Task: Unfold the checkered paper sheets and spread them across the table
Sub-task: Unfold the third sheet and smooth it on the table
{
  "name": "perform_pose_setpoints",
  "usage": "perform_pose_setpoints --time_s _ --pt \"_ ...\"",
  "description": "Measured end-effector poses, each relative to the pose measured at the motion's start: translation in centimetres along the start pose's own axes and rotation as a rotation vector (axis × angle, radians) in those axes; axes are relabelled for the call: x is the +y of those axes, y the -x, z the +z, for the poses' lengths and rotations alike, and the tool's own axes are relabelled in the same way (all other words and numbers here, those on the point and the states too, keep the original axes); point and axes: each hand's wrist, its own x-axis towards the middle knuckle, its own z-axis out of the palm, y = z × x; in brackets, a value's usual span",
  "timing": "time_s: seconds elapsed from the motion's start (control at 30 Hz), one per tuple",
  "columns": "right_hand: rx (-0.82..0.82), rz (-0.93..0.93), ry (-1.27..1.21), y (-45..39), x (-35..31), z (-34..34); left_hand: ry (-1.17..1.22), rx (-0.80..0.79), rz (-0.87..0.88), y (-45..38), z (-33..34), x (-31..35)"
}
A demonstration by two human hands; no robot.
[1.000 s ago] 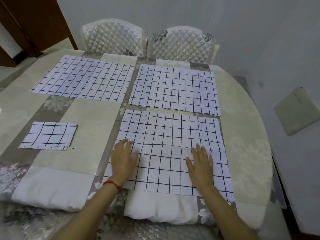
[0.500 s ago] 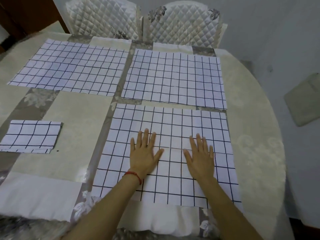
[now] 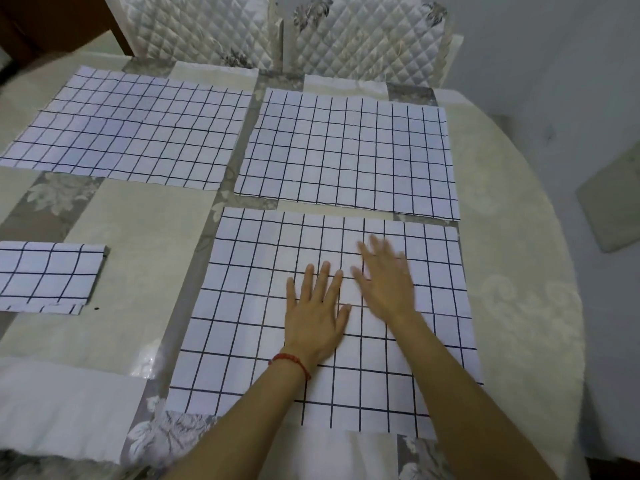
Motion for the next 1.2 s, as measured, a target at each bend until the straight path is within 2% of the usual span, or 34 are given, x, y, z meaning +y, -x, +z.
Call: perform_pose_setpoints --time_s 0.07,0.13,0.2,0.23,0.3,0.37,0.4,0.5,0.57,0.73,0.83,0.87,1.0,1.03,1.2 --pt "0.055 0.201 0.018 0.0 3.4 -0.4 0.014 0.02 0.005 0.0 0.0 0.0" --pt "0.034 0.4 0.01 0.7 6.1 -1.3 0.016 0.011 0.007 0.1 -0.1 0.1" --pt "0.056 0.522 0.006 1.6 6.3 -2.0 0.01 -0.001 -0.003 0.1 -0.2 0.1" --pt "0.108 0.517 0.007 2.1 5.3 -2.0 0.002 -0.004 -0.003 0.0 -0.3 0.1" --pt "0.188 0.355 -0.022 3.6 1.7 -1.4 0.006 -0.005 -0.004 0.0 -0.1 0.0" --pt "0.125 0.162 -0.041 5.8 -1.8 0.3 0.028 0.007 -0.002 0.0 0.1 0.0" --pt "0.095 0.137 -0.043 6.9 -2.6 1.1 0.033 0.006 0.002 0.0 0.2 -0.1" --pt "0.104 0.238 -0.018 8.1 -1.5 2.1 0.017 0.008 0.007 0.1 0.0 -0.5" --pt "0.103 0.236 -0.013 8.2 -0.5 2.1 -0.013 0.006 -0.025 0.4 -0.3 -1.8" --pt "0.103 0.219 -0.034 8.2 -0.7 1.9 0.028 0.075 -0.224 1.9 -1.5 -7.8" --pt "0.104 0.222 -0.029 8.2 -0.6 1.9 0.068 0.111 -0.371 2.1 -2.0 -8.5" --pt "0.106 0.223 -0.032 8.2 -0.6 1.9 0.065 0.131 -0.35 2.1 -2.1 -7.5" --pt "0.102 0.227 -0.032 8.2 -0.6 2.0 -0.033 0.056 0.045 2.8 -0.5 -2.6" --pt "0.099 0.229 -0.03 8.2 -0.6 2.0 -0.043 0.044 0.077 3.2 -0.2 -2.5" --pt "0.094 0.233 -0.036 8.2 -0.4 1.8 0.015 0.085 -0.04 5.2 -0.5 -7.0"
